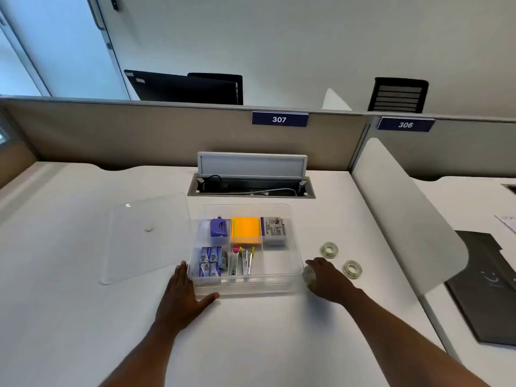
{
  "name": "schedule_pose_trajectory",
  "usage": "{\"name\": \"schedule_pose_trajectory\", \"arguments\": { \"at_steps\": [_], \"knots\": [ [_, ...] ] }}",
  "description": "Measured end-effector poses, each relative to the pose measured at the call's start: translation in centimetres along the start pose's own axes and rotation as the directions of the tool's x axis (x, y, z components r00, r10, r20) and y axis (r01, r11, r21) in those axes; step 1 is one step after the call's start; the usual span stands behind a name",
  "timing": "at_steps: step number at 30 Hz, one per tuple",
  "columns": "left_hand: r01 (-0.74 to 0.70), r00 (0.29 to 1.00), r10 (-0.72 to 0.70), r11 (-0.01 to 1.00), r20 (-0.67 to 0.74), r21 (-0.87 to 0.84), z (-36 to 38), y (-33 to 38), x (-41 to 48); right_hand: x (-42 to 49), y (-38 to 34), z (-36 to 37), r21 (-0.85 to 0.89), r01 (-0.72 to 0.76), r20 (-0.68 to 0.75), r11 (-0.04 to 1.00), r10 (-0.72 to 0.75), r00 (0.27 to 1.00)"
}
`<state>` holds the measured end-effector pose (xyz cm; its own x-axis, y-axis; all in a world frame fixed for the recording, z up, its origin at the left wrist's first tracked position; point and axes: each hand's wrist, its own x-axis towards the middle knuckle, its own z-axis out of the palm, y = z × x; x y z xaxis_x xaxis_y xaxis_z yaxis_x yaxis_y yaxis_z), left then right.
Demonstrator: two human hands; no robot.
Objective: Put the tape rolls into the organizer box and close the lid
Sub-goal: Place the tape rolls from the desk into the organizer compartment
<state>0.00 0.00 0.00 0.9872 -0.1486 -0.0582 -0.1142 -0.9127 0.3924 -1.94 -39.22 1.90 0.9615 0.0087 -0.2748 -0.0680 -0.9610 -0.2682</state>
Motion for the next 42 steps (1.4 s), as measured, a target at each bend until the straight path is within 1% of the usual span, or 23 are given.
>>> {"name": "schedule_pose_trajectory", "arguments": {
  "at_steps": [1,2,4,6,7,10,13,15,16,17,18,21,23,24,25,26,28,30,32,34,38,40,42],
  "knots": [
    [0.006,1.0,-0.006,1.0,-0.005,-0.019,0.6,-0.1,-0.1,0.0,0.2,0.1,-0.016,0.022,-0.004,1.0,-0.022,1.0],
    [0.016,0.999,-0.016,1.0,-0.041,0.001,0.8,-0.1,-0.4,-0.2,0.3,-0.1,-0.033,0.028,-0.01,0.999,-0.028,1.0],
    [0.015,0.998,-0.011,0.997,-0.062,0.076,1.3,0.0,-0.9,-0.5,0.3,-0.3,-0.047,0.042,0.022,0.998,-0.041,0.999],
    [0.009,0.996,0.001,0.994,-0.089,0.111,1.6,0.2,-1.0,-0.5,0.2,-0.9,-0.061,0.044,0.0,0.997,-0.044,0.999],
    [0.01,0.995,0.001,0.994,-0.1,0.113,1.6,0.2,-0.8,-0.3,0.1,-1.2,-0.061,0.049,-0.026,0.997,-0.051,0.998],
    [0.027,0.992,-0.016,0.995,-0.122,0.094,1.3,0.2,-0.3,0.3,-1.0,-2.0,-0.069,0.06,-0.02,0.996,-0.061,0.998],
    [0.034,0.993,-0.022,0.995,-0.119,0.094,1.5,0.0,0.1,1.2,-1.5,-1.9,-0.144,0.086,-0.008,0.986,-0.088,0.996],
    [0.034,0.992,-0.022,0.994,-0.122,0.1,1.5,0.0,0.1,1.4,-2.1,-1.9,-0.213,0.074,-0.062,0.974,-0.089,0.994],
    [0.039,0.992,-0.026,0.994,-0.12,0.103,1.5,0.0,0.1,1.6,-2.3,-2.1,-0.202,0.043,-0.04,0.978,-0.053,0.998],
    [0.042,0.993,-0.03,0.994,-0.117,0.105,1.4,0.0,0.0,1.8,-2.1,-2.2,-0.183,0.027,-0.063,0.983,-0.039,0.997],
    [0.044,0.993,-0.032,0.994,-0.112,0.102,1.5,0.0,0.0,2.2,-2.0,-2.7,-0.15,-0.003,-0.132,0.989,-0.017,0.991],
    [0.046,0.994,-0.037,0.995,-0.104,0.087,1.6,0.1,-0.1,3.2,-2.9,-5.6,0.044,-0.086,-0.265,0.995,0.095,0.959],
    [0.043,0.994,-0.034,0.996,-0.104,0.082,1.5,0.0,-0.1,4.3,-4.1,-7.3,0.133,-0.042,-0.323,0.99,0.083,0.943],
    [0.041,0.994,-0.032,0.996,-0.103,0.084,1.5,0.0,-0.1,4.7,-4.9,-8.2,0.163,0.007,-0.334,0.987,0.049,0.941],
    [0.04,0.994,-0.032,0.995,-0.102,0.086,1.5,0.0,0.0,5.0,-5.8,-8.9,0.171,0.065,-0.308,0.983,-0.009,0.951],
    [0.04,0.994,-0.031,0.995,-0.101,0.087,1.5,0.0,0.0,5.4,-6.7,-9.3,0.162,0.113,-0.25,0.98,-0.07,0.966],
    [0.041,0.994,-0.033,0.996,-0.102,0.079,1.5,0.0,0.0,5.9,-8.4,-9.4,0.095,0.164,-0.072,0.982,-0.158,0.985],
    [0.043,0.994,-0.036,0.997,-0.106,0.068,1.4,0.0,0.0,6.1,-9.6,-8.5,0.009,0.199,0.05,0.98,-0.199,0.979],
    [0.046,0.993,-0.039,0.997,-0.112,0.059,1.4,0.0,0.0,6.1,-10.3,-7.2,-0.045,0.205,0.099,0.978,-0.2,0.975],
    [0.045,0.993,-0.038,0.997,-0.111,0.06,1.4,0.1,0.0,5.9,-10.9,-6.4,-0.093,0.218,0.102,0.972,-0.209,0.973],
    [0.047,0.991,-0.04,0.997,-0.124,0.055,1.5,0.0,0.0,5.6,-11.4,-5.8,-0.117,0.212,0.05,0.97,-0.207,0.977],
    [0.045,0.992,-0.037,0.997,-0.121,0.059,1.5,-0.1,0.0,5.4,-11.2,-5.9,-0.097,0.187,-0.006,0.977,-0.189,0.982],
    [0.041,0.992,-0.034,0.998,-0.124,0.057,1.5,-0.1,0.0,5.1,-10.6,-6.1,-0.039,0.149,-0.11,0.988,-0.153,0.982]
  ]
}}
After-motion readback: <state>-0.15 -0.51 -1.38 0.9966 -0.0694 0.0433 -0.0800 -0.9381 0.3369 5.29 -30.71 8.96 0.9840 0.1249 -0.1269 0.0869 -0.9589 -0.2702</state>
